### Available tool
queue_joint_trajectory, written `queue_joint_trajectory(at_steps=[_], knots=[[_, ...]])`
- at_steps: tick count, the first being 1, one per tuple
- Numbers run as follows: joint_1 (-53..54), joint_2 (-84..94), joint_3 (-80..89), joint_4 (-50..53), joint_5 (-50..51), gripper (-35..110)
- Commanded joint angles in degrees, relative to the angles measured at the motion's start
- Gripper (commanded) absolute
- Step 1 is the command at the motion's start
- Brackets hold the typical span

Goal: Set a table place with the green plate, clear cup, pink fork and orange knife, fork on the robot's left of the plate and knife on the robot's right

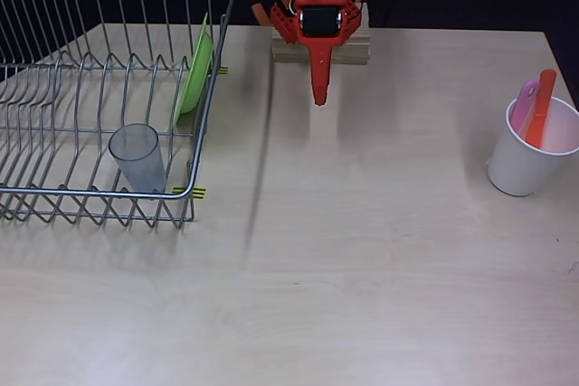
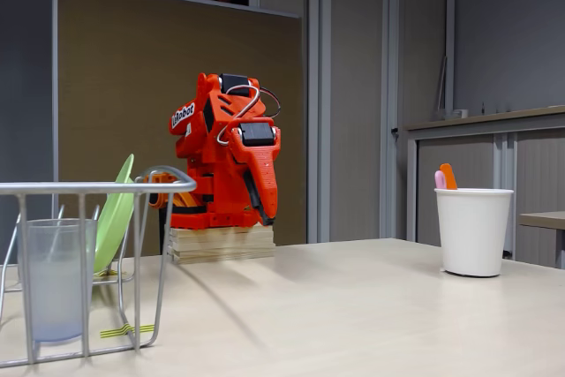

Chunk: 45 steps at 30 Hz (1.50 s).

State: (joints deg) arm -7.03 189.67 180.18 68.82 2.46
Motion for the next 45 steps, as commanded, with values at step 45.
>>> queue_joint_trajectory(at_steps=[45], knots=[[30.2, -36.4, -51.4, 19.2, 49.5, 19]])
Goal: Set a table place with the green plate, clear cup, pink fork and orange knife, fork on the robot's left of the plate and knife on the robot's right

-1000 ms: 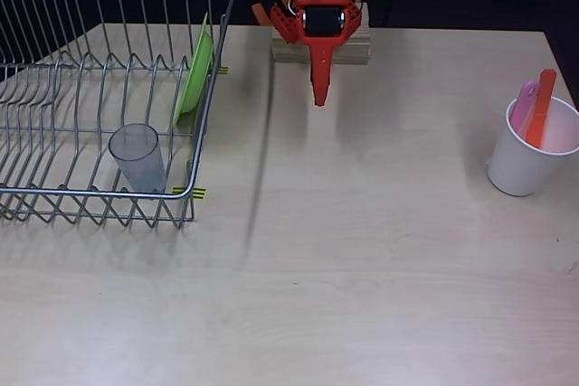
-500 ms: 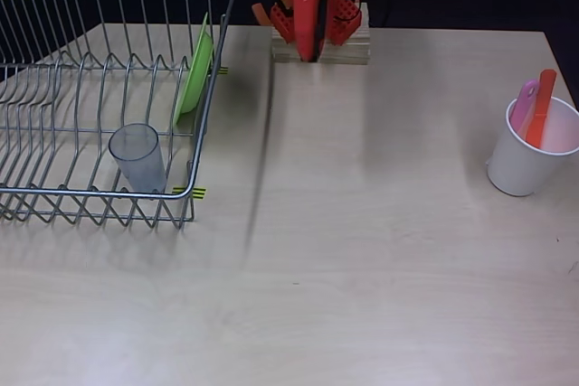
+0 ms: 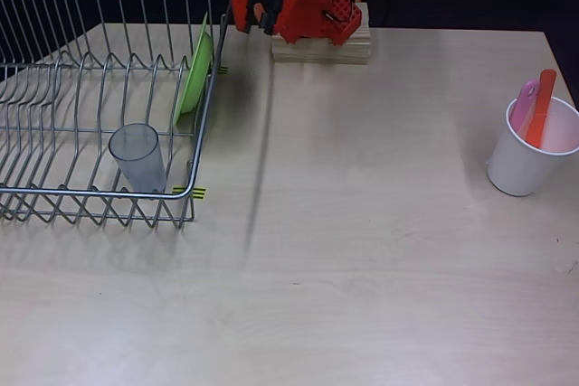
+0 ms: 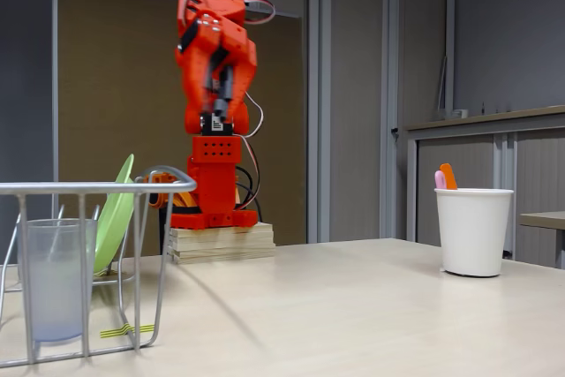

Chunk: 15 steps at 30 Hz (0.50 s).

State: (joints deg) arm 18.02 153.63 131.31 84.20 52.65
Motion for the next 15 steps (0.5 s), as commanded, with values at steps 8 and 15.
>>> queue_joint_trajectory(at_steps=[8, 15], knots=[[17.3, -4.9, -2.6, 3.2, 2.7, 25], [19.6, -9.3, 0.7, 1.2, 4.9, 24]])
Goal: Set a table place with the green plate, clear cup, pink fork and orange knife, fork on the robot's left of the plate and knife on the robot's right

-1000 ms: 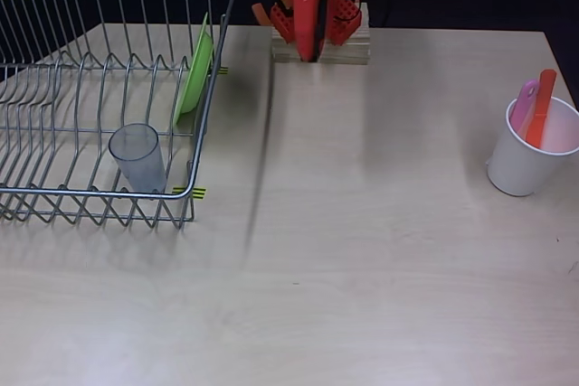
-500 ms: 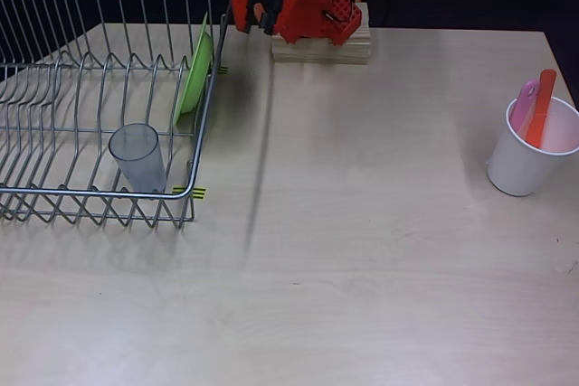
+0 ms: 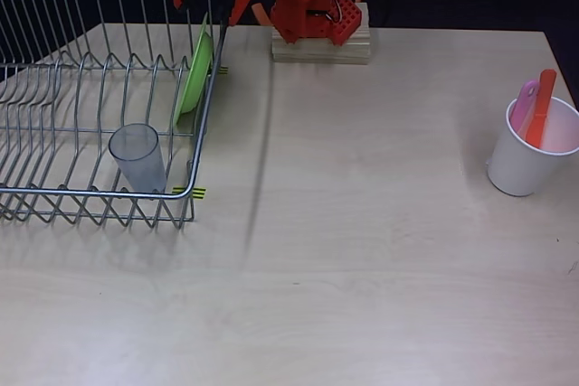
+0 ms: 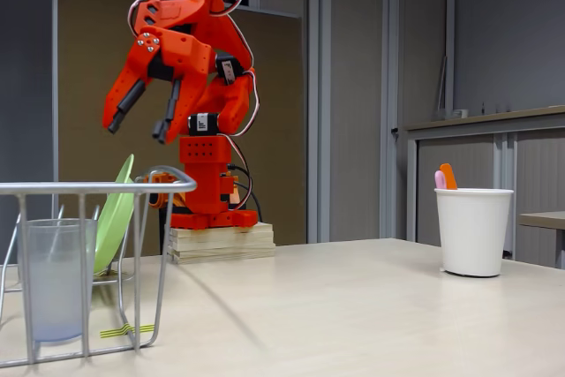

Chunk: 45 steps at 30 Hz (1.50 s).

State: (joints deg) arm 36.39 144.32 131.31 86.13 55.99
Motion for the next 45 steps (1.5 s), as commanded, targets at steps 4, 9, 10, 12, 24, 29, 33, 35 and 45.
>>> queue_joint_trajectory(at_steps=[4, 9, 10, 12, 24, 29, 33, 35, 45], knots=[[2.3, -1.4, 2.0, -1.9, 1.8, 24], [5.2, -4.2, 3.1, -4.2, 0.3, 22], [5.8, -4.8, 3.2, -4.8, -0.3, 21], [6.9, -6.2, 3.3, -6.1, -1.6, 19], [11.9, -14.7, 3.5, -12.0, -5.4, 5], [13.2, -16.0, 3.4, -13.4, -6.7, 0], [13.9, -14.6, -0.5, -10.8, -9.0, 0], [14.2, -13.3, -3.5, -8.5, -10.1, 0], [14.9, -6.8, -18.6, 2.4, -16.0, 0]])
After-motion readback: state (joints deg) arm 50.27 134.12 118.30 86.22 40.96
